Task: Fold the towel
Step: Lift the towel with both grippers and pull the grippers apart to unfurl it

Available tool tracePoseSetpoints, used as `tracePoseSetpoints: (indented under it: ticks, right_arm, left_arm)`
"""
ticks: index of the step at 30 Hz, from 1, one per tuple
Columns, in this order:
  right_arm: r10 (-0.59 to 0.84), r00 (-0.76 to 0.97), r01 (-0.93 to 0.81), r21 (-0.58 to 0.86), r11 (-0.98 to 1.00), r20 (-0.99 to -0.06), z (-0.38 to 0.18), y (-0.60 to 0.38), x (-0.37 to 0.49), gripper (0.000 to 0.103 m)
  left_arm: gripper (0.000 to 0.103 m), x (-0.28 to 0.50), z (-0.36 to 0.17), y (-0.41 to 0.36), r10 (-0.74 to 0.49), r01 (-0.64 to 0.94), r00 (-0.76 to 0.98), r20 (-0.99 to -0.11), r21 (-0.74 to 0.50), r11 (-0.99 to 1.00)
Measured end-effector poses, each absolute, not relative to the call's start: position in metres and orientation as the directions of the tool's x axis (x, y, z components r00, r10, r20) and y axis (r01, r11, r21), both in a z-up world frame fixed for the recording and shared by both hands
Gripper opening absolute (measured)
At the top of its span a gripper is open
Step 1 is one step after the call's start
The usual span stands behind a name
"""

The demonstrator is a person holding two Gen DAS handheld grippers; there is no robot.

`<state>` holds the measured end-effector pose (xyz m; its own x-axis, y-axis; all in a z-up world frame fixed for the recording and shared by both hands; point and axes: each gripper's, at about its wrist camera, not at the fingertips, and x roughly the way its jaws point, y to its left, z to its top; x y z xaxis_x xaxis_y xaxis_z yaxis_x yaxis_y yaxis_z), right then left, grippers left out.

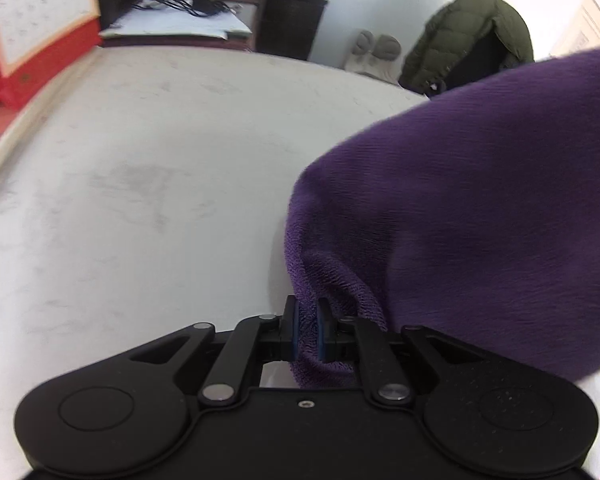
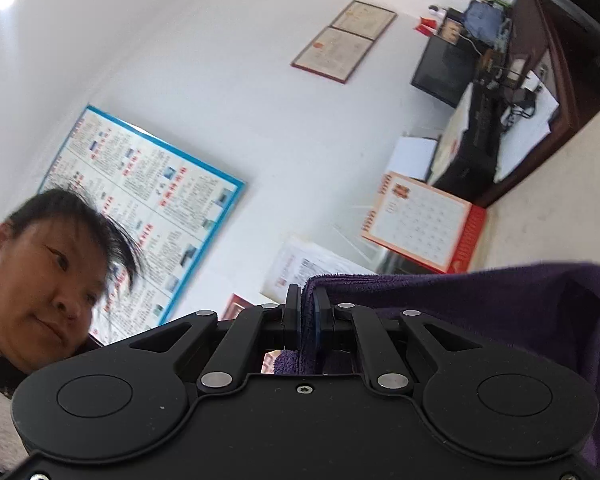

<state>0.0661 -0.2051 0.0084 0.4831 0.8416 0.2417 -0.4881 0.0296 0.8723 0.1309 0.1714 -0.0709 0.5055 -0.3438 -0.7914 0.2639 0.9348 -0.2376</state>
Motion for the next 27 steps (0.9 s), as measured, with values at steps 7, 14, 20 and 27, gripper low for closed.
tracePoseSetpoints:
  ticks: [7,14,20,27]
  right_arm:
    - [0.777,0.553,-0.557,0.827,0.077,0.300,0.038,-0.247,0.042,0.006]
    - [0.693,0.690,-0.456,0.869,0.193,0.208,0.015,-0.286,0.003,0.006]
    - [0.586,0.810,-0.223,0.919,0.325,-0.010,-0.046,-0.313,-0.020,0.006]
    - [0.543,0.773,-0.032,0.835,0.549,-0.327,-0.076,-0.294,-0.015,0.014]
  left_arm:
    - [0.007,0.112,-0.018,0.226,-0.286,0.177,0.627,-0.725,-0.225,0.958]
    - [0.007,0.100,-0.005,0.237,-0.254,0.163,0.620,-0.742,-0.195,0.967]
    - [0.007,0.092,-0.045,0.226,-0.246,0.194,0.524,-0.815,-0.167,0.967]
    - [0.015,0.075,-0.040,0.229,-0.240,0.224,0.494,-0.836,-0.144,0.964]
